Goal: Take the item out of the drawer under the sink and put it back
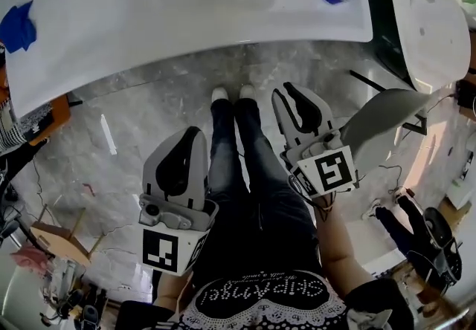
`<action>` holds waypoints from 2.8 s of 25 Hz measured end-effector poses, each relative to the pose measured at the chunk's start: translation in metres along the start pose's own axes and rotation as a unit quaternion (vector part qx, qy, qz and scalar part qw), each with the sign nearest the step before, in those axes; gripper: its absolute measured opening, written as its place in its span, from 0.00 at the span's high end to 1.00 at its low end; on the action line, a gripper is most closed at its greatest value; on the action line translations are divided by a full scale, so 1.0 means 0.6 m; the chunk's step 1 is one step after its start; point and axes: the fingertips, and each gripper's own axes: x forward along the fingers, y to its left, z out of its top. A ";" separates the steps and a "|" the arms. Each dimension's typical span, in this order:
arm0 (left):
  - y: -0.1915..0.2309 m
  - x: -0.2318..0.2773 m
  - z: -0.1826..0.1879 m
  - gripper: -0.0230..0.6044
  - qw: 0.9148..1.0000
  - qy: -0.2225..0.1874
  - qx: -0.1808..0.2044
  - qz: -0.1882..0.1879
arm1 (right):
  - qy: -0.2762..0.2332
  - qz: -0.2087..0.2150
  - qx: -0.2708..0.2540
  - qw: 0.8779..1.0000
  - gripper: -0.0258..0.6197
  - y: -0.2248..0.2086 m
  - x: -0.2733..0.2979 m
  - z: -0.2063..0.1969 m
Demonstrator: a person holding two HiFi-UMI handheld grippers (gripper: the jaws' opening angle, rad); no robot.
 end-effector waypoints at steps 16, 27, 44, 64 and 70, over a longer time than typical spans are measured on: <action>0.009 -0.020 -0.084 0.96 0.998 0.047 -0.046 0.012 | 0.072 -0.067 0.053 0.994 0.76 -0.111 0.140 -0.180; 0.019 -0.034 -0.089 0.96 0.997 0.055 -0.052 0.003 | 0.113 -0.097 0.080 0.986 0.73 -0.152 0.203 -0.252; 0.030 -0.030 -0.089 0.96 0.996 0.059 -0.067 0.019 | 0.153 -0.108 0.120 0.975 0.69 -0.180 0.262 -0.314; 0.027 -0.026 -0.083 0.96 0.996 0.056 -0.071 0.014 | 0.146 -0.104 0.130 0.975 0.71 -0.187 0.278 -0.315; 0.028 -0.029 -0.080 0.96 0.996 0.051 -0.070 0.015 | 0.148 -0.102 0.130 0.975 0.71 -0.179 0.261 -0.327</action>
